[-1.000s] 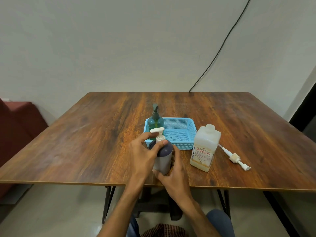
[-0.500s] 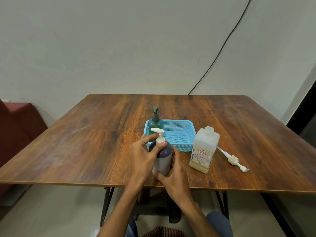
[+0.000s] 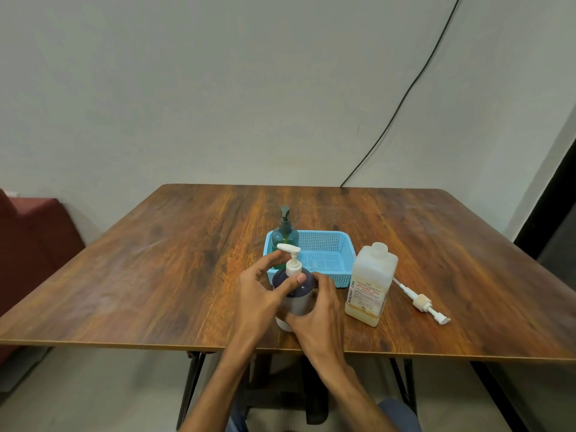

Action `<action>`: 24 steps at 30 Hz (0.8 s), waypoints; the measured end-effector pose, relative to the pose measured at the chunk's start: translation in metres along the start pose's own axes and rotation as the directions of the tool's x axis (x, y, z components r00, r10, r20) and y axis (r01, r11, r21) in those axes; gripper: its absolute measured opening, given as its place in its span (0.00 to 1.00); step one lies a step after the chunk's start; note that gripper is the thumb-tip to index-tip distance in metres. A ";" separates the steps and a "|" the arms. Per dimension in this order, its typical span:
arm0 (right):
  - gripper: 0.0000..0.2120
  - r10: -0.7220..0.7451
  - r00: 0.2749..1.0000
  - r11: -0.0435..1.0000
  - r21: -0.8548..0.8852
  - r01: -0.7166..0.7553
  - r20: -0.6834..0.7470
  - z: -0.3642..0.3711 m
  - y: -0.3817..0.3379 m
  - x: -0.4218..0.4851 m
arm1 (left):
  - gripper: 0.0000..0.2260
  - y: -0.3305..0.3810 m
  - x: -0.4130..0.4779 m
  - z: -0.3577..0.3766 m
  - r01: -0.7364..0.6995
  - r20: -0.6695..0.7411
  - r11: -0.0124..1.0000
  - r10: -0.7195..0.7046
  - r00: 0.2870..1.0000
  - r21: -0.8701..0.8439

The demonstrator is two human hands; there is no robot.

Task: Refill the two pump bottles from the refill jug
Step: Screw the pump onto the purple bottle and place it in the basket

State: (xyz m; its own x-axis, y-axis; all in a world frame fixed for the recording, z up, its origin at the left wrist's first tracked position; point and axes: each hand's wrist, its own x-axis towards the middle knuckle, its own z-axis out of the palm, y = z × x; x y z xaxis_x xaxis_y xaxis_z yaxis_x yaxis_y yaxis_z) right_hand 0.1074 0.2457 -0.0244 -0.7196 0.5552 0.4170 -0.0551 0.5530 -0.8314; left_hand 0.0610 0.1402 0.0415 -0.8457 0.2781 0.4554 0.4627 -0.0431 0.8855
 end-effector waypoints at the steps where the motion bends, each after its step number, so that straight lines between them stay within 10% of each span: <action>1: 0.37 0.002 1.000 1.000 -0.011 -0.002 -0.016 0.000 -0.001 0.000 | 0.19 -0.001 0.000 -0.002 -0.002 0.003 1.000 0.002 1.000 -0.010; 24: 0.39 0.112 0.969 0.982 0.174 -0.074 -0.221 -0.006 -0.039 0.082 | 0.14 -0.024 0.017 -0.028 -0.008 -0.138 0.993 -0.008 0.990 -0.119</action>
State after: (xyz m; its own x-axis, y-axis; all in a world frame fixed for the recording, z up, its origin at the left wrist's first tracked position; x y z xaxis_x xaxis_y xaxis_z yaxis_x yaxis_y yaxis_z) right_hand 0.0542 0.2738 0.0443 -0.5507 0.7369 0.3922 -0.1218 0.3939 -0.9110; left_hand 0.0279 0.1194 0.0304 -0.8782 0.1430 0.4565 0.4348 -0.1591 0.8864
